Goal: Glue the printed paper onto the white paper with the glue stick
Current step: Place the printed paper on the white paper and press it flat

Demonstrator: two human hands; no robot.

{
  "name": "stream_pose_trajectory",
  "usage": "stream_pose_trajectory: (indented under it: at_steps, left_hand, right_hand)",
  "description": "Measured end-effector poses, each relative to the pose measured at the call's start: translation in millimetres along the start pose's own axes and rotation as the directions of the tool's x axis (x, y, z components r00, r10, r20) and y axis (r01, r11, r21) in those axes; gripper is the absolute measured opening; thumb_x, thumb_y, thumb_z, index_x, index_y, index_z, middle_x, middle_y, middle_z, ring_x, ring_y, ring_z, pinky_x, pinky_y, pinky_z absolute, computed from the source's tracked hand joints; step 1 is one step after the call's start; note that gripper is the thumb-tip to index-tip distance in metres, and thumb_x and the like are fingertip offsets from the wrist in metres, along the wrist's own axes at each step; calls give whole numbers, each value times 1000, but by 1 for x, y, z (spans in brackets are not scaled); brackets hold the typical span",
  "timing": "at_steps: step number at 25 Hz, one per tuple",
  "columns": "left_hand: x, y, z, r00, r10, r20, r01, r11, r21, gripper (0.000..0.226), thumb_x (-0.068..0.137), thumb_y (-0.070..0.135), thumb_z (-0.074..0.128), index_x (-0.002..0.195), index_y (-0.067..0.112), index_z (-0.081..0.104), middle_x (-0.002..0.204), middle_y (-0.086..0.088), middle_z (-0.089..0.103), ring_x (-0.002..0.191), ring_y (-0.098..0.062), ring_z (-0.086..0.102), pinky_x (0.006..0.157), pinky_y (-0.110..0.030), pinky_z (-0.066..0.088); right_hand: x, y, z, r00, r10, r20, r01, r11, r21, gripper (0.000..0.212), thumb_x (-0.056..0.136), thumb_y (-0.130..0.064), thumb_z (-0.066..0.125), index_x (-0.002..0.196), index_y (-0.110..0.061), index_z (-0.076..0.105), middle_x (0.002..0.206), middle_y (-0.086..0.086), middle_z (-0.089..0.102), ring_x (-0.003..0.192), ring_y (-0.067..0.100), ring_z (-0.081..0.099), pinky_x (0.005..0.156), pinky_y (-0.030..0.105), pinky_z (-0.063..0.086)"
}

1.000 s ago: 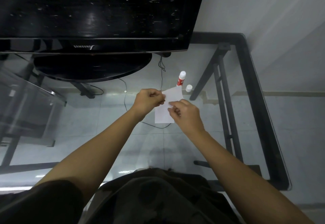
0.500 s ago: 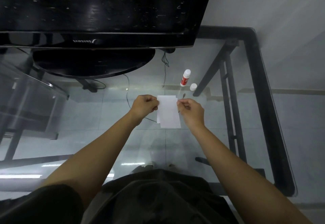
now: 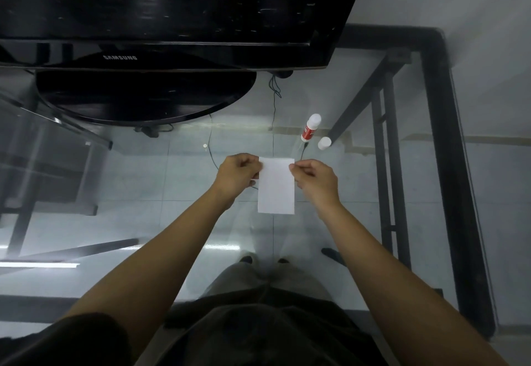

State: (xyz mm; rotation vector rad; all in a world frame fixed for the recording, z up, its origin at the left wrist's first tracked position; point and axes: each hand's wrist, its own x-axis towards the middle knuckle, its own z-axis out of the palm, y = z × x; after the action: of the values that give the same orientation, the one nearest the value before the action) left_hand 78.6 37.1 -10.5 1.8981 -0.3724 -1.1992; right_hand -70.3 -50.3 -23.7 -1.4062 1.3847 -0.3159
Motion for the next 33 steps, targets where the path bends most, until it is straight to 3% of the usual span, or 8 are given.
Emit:
stream_pose_trajectory:
  at_steps: [3, 7, 12, 15, 21, 26, 33]
  left_hand:
    - [-3, -5, 4, 997, -10, -76, 11, 1000, 0, 14, 85, 13, 62, 98, 17, 59, 86, -9, 63, 77, -20, 65, 63, -24, 55]
    - [1, -10, 9, 989, 33, -141, -20, 996, 92, 27, 82, 13, 68, 101, 15, 49, 80, -11, 64, 70, -20, 64, 70, -30, 57]
    - [7, -12, 10, 982, 103, -157, -72, 979, 189, 34, 83, 15, 68, 98, 16, 38, 79, -9, 68, 65, -15, 63, 59, -16, 46]
    - [9, -13, 10, 979, 105, -172, -69, 976, 205, 35, 83, 15, 68, 97, 16, 37, 79, -11, 68, 67, -18, 63, 57, -15, 43]
    - [14, -14, 12, 977, 79, -199, -39, 980, 197, 35, 82, 15, 69, 96, 16, 37, 79, -12, 68, 67, -19, 64, 57, -18, 43]
    - [18, -14, 14, 975, 57, -216, -10, 977, 215, 37, 79, 16, 70, 95, 16, 37, 76, -9, 66, 73, -23, 65, 58, -22, 45]
    - [21, -10, 20, 966, 35, -256, 35, 964, 263, 39, 77, 16, 71, 94, 14, 36, 71, -5, 62, 63, -15, 57, 49, -20, 38]
  right_hand:
    - [2, 3, 2, 1000, 6, 3, -6, 1000, 7, 6, 81, -28, 68, 82, -23, 65, 79, -10, 67, 78, 11, 66, 81, 33, 56]
    - [8, 4, 2, 1000, 20, -17, -20, 1000, -7, 5, 80, -26, 69, 79, -22, 65, 72, -13, 66, 69, 8, 66, 76, 29, 56]
    - [12, 5, 4, 1000, 17, -25, -18, 999, -45, 8, 80, -25, 68, 81, -18, 68, 74, -7, 68, 66, 6, 65, 70, 22, 53]
    - [14, 4, 5, 999, 9, -32, -11, 998, -68, 6, 80, -26, 68, 79, -20, 67, 72, -9, 66, 62, 2, 62, 63, 14, 48]
    - [14, 1, 8, 999, -2, -47, -2, 995, -97, 6, 81, -26, 67, 77, -21, 66, 68, -12, 63, 64, 4, 62, 63, 14, 45]
    - [15, 1, 11, 996, -41, -81, 27, 985, -171, 12, 82, -24, 67, 83, -13, 69, 73, -8, 65, 64, 5, 59, 59, 9, 38]
    - [13, -1, 16, 985, -113, -131, 82, 972, -221, 13, 82, -21, 67, 85, -8, 69, 81, 3, 71, 66, 7, 58, 59, 8, 37]
